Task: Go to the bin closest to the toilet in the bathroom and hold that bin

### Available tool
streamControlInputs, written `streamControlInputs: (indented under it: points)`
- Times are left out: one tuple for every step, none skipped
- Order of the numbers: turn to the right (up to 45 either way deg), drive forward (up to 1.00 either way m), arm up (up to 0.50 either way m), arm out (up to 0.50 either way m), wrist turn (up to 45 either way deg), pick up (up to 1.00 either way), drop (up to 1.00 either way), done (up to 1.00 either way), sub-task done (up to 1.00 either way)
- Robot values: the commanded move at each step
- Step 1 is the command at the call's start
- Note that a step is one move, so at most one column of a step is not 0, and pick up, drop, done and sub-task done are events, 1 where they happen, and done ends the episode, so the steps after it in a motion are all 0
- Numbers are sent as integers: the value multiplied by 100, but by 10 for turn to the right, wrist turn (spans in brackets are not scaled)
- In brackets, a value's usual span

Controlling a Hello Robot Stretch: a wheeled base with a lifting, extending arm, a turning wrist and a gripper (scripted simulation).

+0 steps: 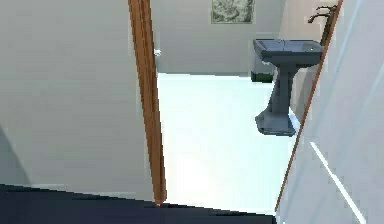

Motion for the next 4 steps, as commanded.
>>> streamControlInputs:
  points:
    - [60, 0, 0, 0, 0, 0, 0, 0, 0]
    - [0, 100, 0, 0, 0, 0, 0, 0, 0]
    - [30, 0, 0, 0, 0, 0, 0, 0, 0]
    - [0, 100, 0, 0, 0, 0, 0, 0, 0]
